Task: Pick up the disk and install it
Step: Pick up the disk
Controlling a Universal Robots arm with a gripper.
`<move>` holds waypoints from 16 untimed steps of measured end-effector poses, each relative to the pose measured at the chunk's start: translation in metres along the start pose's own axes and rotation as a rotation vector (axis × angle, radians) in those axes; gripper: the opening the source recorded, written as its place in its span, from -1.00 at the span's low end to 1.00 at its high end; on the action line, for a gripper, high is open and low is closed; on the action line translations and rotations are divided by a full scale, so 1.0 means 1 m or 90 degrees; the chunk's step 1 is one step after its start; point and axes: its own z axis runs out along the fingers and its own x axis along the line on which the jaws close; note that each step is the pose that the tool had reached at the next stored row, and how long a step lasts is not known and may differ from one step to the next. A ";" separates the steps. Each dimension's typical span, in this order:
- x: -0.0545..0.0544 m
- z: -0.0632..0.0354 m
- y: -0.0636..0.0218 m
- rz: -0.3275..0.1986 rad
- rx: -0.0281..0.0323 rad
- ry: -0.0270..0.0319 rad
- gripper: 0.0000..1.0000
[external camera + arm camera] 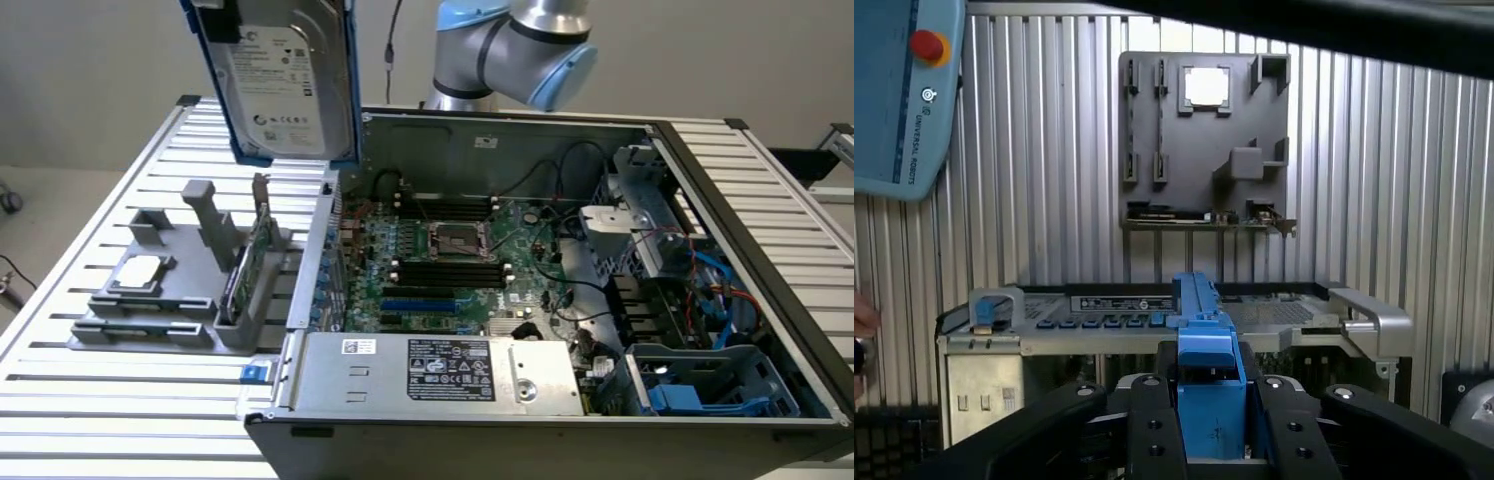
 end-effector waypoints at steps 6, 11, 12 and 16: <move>0.011 -0.0006 -0.0276 0.000 0.0000 0.0000 -0.35; 0.020 -0.0010 -0.0503 0.000 0.0000 0.0000 -0.35; 0.022 -0.0012 -0.0548 0.000 0.0000 0.0000 -0.35; 0.029 -0.0016 -0.0733 0.000 -0.0001 0.0000 -0.35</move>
